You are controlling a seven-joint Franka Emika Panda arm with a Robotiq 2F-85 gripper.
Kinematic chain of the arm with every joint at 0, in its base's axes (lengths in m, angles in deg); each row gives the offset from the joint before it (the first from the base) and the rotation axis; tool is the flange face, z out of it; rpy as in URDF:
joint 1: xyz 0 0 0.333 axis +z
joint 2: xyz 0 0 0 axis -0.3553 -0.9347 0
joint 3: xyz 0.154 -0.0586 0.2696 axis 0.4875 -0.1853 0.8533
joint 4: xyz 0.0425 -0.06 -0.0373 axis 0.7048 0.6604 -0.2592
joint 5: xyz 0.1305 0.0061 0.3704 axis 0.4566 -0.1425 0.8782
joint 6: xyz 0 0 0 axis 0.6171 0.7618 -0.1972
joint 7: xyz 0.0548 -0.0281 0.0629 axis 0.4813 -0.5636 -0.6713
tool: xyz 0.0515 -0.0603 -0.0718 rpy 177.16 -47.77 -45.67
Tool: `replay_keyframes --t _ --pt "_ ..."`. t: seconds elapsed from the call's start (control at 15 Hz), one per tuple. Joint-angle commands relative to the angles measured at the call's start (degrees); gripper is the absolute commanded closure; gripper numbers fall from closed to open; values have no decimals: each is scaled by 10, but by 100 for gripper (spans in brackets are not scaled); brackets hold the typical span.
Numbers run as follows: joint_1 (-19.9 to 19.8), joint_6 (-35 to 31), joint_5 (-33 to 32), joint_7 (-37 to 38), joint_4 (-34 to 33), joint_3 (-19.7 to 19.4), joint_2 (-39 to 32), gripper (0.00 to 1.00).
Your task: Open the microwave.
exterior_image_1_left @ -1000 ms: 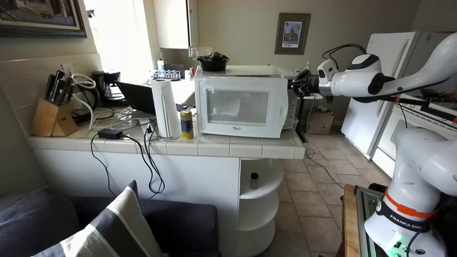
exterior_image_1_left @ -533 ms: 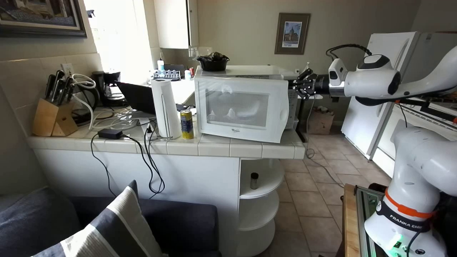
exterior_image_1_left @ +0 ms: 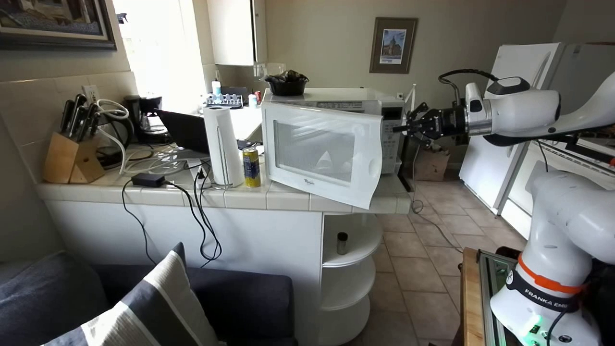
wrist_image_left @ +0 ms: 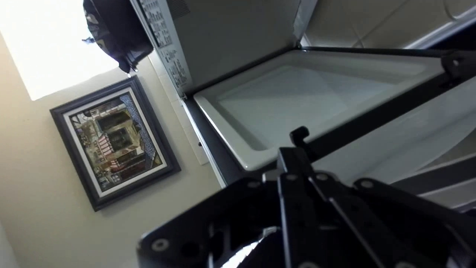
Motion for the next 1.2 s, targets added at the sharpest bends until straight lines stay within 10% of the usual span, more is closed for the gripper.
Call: replay_keyframes --t 0.0,0.6,1.13 --pt "-47 -44 139 -83 8 -24 -37 100" --pt "-247 -114 245 47 -61 148 -291 100" --pt "-525 -353 114 366 -215 369 -433 100"
